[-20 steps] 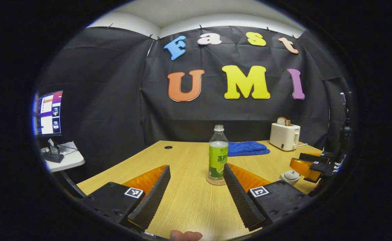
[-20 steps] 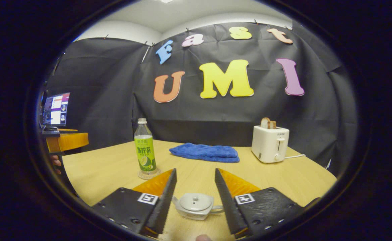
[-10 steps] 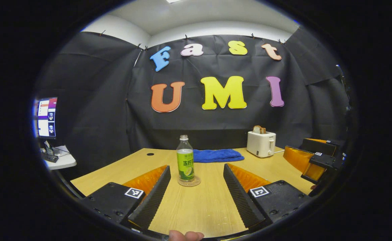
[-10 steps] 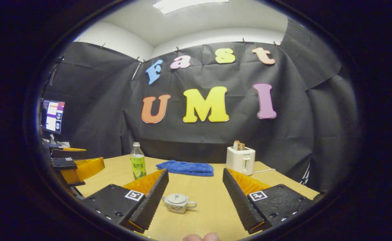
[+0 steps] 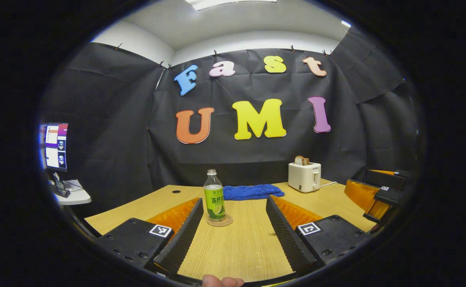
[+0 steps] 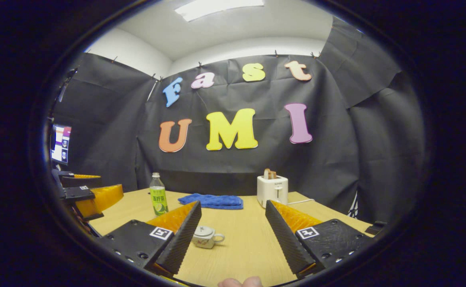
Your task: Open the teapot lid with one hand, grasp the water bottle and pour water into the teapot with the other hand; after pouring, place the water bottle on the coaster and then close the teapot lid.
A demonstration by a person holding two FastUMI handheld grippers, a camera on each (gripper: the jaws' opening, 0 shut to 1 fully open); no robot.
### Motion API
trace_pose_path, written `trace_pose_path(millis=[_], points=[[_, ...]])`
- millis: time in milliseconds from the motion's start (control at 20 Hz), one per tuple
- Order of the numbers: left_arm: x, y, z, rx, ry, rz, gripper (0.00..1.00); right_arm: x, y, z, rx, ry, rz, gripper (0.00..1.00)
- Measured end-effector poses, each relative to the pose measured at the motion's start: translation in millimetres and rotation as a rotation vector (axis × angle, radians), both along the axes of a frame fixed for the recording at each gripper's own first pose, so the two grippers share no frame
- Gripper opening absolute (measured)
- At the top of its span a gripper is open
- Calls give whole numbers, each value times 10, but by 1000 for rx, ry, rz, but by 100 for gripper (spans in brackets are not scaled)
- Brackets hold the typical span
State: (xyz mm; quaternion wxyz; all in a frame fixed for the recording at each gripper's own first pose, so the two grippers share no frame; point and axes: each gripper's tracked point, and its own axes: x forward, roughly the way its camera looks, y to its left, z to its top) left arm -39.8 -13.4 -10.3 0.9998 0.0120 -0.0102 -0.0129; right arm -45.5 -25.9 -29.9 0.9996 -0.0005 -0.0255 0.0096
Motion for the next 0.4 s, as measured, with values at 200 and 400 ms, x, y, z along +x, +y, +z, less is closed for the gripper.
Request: trace_pose_path(millis=[200,400], points=[[-16,-8,27,0,-4,-12,99,25,142,74,-25,-15,10,97],[-18,-6,25,4,-4,-21,99,10,281,91,-52,-26,31,97]])
